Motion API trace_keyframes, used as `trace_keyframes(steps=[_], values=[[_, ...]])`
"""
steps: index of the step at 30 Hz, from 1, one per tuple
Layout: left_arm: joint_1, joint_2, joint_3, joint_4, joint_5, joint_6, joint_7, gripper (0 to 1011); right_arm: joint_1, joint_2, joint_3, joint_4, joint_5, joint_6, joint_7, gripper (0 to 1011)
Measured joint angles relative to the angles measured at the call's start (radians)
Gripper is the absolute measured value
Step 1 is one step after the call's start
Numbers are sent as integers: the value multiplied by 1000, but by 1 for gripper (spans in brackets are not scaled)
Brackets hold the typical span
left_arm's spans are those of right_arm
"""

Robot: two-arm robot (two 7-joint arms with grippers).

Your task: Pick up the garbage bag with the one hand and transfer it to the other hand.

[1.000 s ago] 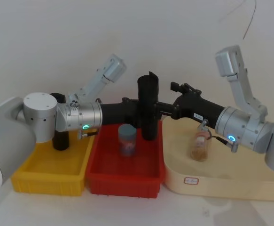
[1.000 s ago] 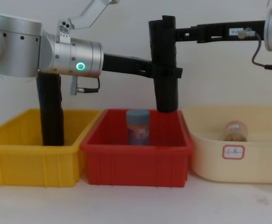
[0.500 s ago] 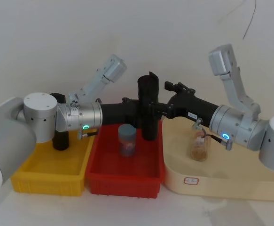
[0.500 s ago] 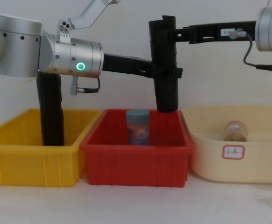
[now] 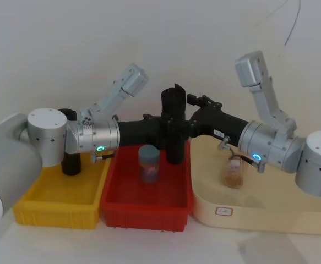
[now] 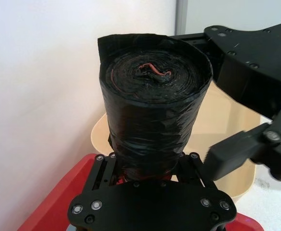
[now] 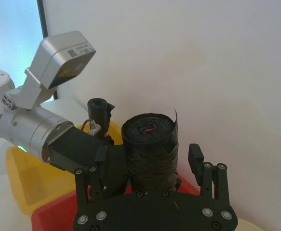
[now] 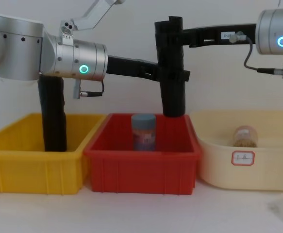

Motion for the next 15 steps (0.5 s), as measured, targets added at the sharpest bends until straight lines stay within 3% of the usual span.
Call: trace_keyframes(steps=[15], values=[[0,0,0,0,0,0,0,466,46,-26,-29,86,-5,-23,5,1000]])
